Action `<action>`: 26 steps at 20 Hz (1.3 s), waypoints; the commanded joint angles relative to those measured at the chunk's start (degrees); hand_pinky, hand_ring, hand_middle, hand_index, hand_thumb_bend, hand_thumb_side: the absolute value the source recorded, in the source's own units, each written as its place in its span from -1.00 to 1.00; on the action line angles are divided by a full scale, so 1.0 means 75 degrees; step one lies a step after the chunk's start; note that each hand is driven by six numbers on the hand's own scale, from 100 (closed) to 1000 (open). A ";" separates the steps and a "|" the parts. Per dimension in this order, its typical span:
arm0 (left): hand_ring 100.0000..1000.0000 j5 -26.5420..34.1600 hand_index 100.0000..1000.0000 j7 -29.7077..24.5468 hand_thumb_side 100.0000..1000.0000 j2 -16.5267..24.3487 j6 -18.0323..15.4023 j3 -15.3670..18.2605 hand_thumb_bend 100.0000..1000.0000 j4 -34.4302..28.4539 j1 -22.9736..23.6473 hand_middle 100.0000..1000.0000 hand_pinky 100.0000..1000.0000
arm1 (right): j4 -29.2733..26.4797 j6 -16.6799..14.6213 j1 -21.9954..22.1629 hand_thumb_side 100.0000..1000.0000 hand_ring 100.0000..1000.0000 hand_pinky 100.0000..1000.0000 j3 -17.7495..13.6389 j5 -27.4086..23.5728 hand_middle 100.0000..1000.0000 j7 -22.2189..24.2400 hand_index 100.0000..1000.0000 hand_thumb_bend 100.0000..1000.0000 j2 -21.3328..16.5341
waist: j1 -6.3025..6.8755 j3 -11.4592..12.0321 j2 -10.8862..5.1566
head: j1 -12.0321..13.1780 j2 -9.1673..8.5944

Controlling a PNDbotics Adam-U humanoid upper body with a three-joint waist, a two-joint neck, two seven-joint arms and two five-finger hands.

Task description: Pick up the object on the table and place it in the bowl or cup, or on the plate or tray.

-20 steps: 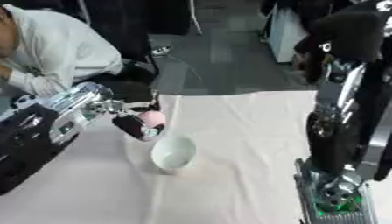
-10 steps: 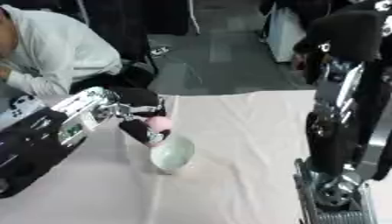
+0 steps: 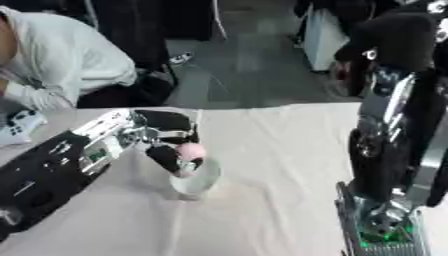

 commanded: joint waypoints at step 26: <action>1.00 -0.1317 1.00 0.1564 0.99 0.0287 -0.0216 0.1031 -0.78 -0.0884 0.0431 1.00 1.00 | -0.0088 0.0067 -0.0099 0.18 -0.40 -1.00 0.0005 -0.0011 -0.30 0.0099 -0.05 -1.00 0.0006 | -0.0007 0.0112 -0.0083 | 0.0112 -0.0166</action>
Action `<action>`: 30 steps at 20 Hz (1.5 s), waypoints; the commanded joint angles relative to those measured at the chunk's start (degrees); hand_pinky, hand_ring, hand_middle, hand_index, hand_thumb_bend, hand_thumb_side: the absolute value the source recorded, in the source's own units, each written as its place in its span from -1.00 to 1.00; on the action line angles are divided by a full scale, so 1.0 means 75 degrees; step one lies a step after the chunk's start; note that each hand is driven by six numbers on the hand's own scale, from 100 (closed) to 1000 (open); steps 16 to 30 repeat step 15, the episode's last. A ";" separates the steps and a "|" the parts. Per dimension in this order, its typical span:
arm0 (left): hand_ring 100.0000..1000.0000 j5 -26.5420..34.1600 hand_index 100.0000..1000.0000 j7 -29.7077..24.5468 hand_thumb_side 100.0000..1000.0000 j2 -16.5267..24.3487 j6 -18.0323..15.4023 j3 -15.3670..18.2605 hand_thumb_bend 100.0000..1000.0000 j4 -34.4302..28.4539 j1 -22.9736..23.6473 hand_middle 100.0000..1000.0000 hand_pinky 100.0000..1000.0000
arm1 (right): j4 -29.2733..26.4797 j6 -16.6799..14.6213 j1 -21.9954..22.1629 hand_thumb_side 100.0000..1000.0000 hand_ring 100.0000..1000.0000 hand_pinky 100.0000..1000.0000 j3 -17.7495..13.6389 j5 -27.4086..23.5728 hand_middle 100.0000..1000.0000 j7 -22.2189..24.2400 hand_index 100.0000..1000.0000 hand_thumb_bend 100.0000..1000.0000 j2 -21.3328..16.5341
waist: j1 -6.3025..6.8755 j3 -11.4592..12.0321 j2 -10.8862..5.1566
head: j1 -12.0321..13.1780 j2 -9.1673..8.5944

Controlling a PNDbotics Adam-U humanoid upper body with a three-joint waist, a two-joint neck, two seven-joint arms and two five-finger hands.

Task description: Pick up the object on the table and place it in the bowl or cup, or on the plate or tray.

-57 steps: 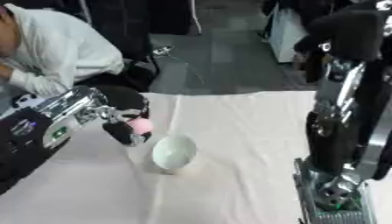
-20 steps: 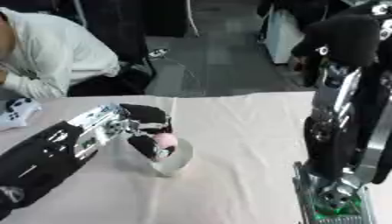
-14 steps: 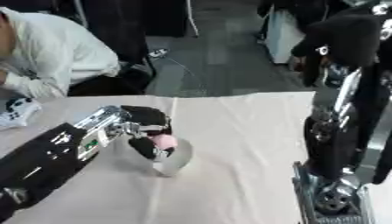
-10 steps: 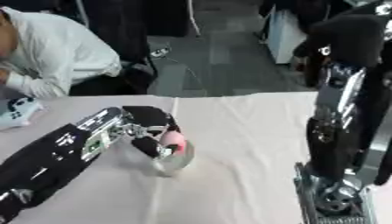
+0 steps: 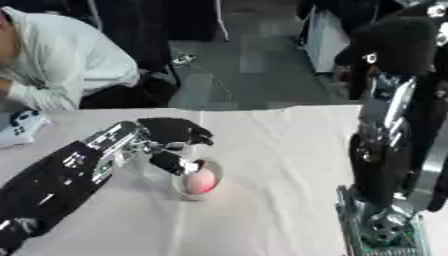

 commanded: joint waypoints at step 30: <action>0.45 0.2499 0.56 0.2775 0.39 -0.0910 0.0989 0.2290 -1.00 -0.6225 0.2891 0.54 0.58 | 0.0252 -0.0295 -0.0278 0.13 -0.33 -1.00 0.0400 -0.0131 -0.25 0.3123 0.01 -1.00 -0.0497 | -0.0292 0.0697 -0.0091 | 0.0191 -0.1820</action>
